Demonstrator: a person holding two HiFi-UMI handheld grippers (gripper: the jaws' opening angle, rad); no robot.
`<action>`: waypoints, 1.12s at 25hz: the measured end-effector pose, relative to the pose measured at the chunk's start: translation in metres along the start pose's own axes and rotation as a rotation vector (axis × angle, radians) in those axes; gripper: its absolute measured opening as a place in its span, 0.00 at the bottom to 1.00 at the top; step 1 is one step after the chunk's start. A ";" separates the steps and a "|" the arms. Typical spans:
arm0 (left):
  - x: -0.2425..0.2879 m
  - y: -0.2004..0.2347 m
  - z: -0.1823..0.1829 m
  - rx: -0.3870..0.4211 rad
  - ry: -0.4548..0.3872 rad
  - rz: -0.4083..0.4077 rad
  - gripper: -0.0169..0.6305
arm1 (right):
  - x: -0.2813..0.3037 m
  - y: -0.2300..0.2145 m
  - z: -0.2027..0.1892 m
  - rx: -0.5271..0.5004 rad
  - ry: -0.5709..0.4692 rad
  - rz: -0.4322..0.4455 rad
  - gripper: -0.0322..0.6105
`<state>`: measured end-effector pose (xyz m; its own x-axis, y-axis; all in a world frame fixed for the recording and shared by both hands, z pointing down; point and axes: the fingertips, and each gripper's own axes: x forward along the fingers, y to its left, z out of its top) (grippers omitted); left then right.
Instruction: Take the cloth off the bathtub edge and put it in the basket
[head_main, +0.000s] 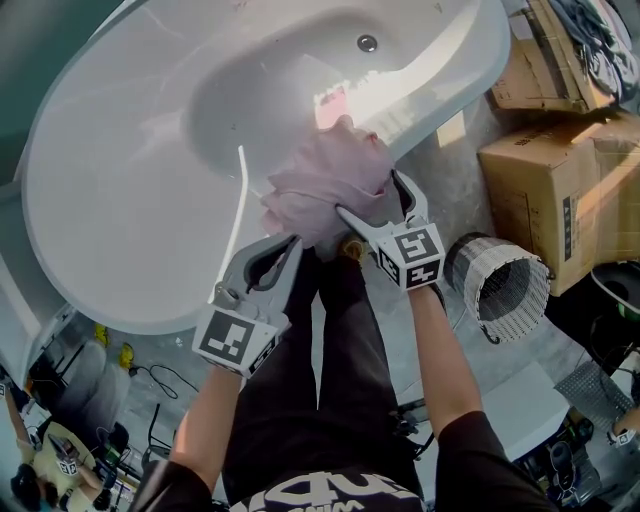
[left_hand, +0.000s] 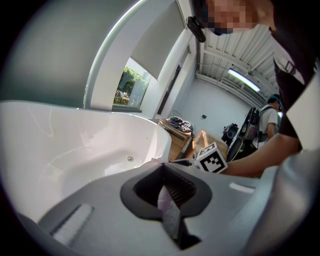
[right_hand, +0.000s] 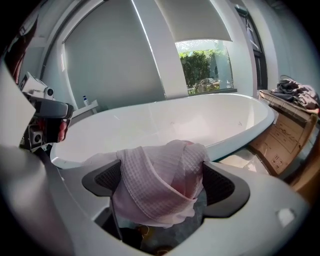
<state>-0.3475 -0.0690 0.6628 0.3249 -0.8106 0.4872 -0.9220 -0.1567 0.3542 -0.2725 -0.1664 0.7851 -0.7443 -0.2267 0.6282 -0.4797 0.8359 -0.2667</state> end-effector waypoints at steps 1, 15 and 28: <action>0.000 0.000 -0.001 0.001 -0.002 -0.003 0.02 | 0.000 0.000 0.000 0.006 -0.001 0.010 0.81; 0.000 0.000 -0.010 -0.010 0.027 -0.021 0.02 | -0.003 0.007 0.000 0.056 -0.038 0.005 0.64; -0.002 -0.009 -0.016 -0.013 0.034 -0.053 0.02 | -0.012 0.020 0.000 0.096 -0.018 0.013 0.28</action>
<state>-0.3369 -0.0576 0.6716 0.3800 -0.7818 0.4943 -0.9007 -0.1911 0.3901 -0.2733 -0.1474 0.7721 -0.7585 -0.2261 0.6112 -0.5120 0.7870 -0.3443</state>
